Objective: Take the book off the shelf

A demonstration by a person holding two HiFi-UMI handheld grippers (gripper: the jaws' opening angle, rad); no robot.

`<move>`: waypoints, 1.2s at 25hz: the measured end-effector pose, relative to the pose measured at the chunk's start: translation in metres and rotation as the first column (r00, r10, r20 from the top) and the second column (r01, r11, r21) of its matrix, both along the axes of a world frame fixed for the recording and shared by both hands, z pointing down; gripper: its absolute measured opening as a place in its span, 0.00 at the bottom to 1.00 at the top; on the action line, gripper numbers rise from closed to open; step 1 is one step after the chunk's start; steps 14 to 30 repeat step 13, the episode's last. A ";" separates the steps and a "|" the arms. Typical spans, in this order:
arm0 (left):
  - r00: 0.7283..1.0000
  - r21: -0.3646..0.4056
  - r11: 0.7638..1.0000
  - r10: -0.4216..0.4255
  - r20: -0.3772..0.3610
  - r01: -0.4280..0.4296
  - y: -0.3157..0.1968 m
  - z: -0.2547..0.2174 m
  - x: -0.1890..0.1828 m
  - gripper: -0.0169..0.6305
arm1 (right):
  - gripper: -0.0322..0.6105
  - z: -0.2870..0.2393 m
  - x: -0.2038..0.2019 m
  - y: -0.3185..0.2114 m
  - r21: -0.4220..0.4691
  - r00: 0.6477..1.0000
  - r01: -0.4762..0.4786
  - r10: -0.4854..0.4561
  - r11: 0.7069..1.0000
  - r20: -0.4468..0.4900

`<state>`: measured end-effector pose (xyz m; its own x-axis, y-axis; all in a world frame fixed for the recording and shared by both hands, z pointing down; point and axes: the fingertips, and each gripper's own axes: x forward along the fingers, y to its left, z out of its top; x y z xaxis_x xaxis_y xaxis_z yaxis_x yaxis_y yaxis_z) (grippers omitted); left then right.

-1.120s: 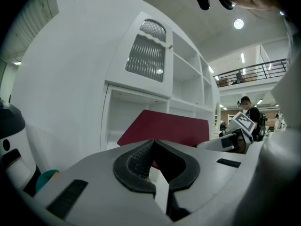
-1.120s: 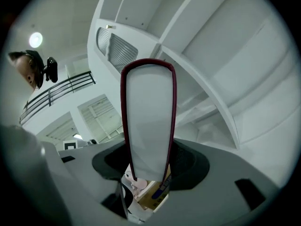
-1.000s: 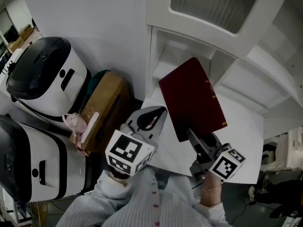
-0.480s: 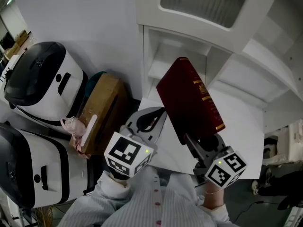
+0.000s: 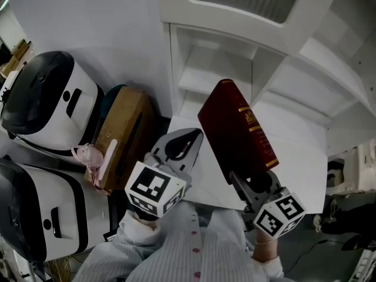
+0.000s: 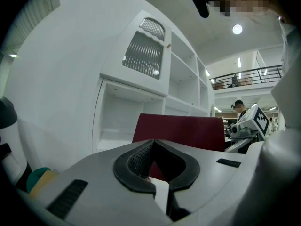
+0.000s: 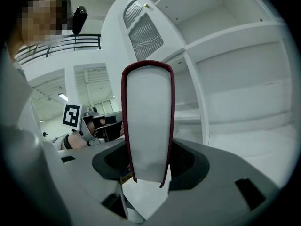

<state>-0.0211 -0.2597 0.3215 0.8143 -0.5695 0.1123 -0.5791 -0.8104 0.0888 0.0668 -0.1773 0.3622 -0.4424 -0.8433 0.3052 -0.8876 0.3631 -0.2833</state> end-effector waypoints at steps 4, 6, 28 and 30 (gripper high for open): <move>1.000 -0.003 1.000 0.005 0.001 -0.005 0.000 0.001 0.000 0.04 | 0.41 -0.001 0.000 0.001 0.004 1.000 -0.010 0.010 1.000 -0.005; 1.000 -0.003 1.000 0.005 0.001 -0.005 0.000 0.001 0.000 0.04 | 0.41 -0.002 0.000 0.001 0.006 1.000 -0.011 0.011 1.000 -0.008; 1.000 0.001 1.000 0.016 0.009 -0.016 -0.002 0.002 0.003 0.04 | 0.41 -0.002 0.000 0.000 0.010 1.000 -0.016 0.016 1.000 -0.007; 1.000 0.001 1.000 0.016 0.009 -0.016 -0.002 0.002 0.003 0.04 | 0.41 -0.002 0.000 0.000 0.010 1.000 -0.016 0.016 1.000 -0.007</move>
